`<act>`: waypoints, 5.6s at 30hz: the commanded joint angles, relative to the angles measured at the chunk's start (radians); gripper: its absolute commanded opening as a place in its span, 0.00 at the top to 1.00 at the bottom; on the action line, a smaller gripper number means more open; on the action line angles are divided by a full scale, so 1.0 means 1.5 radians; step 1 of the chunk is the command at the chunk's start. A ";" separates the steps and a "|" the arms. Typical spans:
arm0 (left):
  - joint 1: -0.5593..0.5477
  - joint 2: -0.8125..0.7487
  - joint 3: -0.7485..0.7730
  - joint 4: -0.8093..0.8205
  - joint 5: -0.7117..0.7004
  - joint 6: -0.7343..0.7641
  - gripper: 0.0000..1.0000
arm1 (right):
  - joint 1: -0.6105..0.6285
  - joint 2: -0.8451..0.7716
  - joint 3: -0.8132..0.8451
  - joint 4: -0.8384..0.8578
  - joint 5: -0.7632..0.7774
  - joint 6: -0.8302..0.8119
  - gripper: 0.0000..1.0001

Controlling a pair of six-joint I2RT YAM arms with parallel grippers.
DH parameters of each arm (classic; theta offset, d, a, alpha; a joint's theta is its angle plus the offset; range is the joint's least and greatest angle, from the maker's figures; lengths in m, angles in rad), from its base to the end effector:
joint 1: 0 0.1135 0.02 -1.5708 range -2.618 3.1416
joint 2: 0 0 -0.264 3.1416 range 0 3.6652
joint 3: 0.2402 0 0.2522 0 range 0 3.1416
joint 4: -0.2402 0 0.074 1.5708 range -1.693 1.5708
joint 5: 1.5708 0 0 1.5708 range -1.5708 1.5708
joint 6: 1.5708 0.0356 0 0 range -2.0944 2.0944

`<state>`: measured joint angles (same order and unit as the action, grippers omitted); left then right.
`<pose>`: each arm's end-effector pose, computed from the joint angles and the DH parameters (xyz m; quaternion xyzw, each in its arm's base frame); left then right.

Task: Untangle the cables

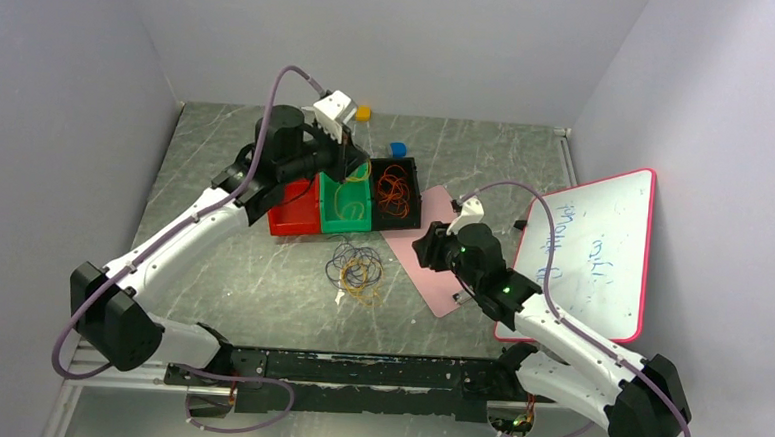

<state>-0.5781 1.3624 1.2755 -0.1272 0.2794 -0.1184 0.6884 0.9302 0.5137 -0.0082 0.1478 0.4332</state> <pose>0.2629 -0.1833 0.3873 0.2607 0.7308 -0.3140 0.5471 0.1655 0.1294 0.2359 -0.0669 0.8362 0.2351 0.4909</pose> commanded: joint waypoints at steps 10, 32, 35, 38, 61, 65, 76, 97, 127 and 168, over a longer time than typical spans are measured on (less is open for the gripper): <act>-0.019 -0.049 -0.057 -0.012 -0.027 -0.070 0.93 | -0.003 0.009 -0.008 0.020 -0.008 0.007 0.53; 0.040 0.112 -0.010 -0.030 -0.079 -0.082 0.93 | -0.002 -0.001 -0.015 0.025 -0.029 0.017 0.52; 0.065 0.160 0.031 -0.049 -0.096 -0.095 0.93 | -0.002 -0.011 -0.017 0.019 -0.026 0.018 0.52; 0.083 0.204 0.075 -0.068 -0.112 -0.106 0.93 | -0.002 -0.023 -0.021 0.012 -0.021 0.021 0.52; 0.075 0.373 0.284 -0.100 -0.014 -0.159 0.93 | -0.002 -0.029 -0.033 0.022 -0.032 0.035 0.52; 0.075 0.376 0.269 -0.101 -0.047 -0.157 0.93 | -0.002 -0.030 -0.030 0.017 -0.030 0.036 0.52; 0.080 0.299 0.101 -0.094 -0.197 -0.130 0.93 | -0.002 -0.006 -0.032 0.028 -0.038 0.035 0.51; 0.080 0.426 0.166 -0.140 -0.207 -0.108 0.93 | -0.002 0.010 -0.027 0.034 -0.055 0.036 0.51; 0.079 0.261 0.117 -0.127 -0.179 -0.087 0.51 | -0.001 0.004 -0.024 0.021 -0.044 0.035 0.50; -0.119 0.109 -0.347 0.022 -0.215 -0.231 0.41 | 0.098 0.320 -0.012 0.187 -0.103 0.179 0.57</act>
<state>-0.7528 1.5082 0.7712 -0.1474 -0.0055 -0.4580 0.8314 1.3861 0.5072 0.1814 -0.0154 0.6510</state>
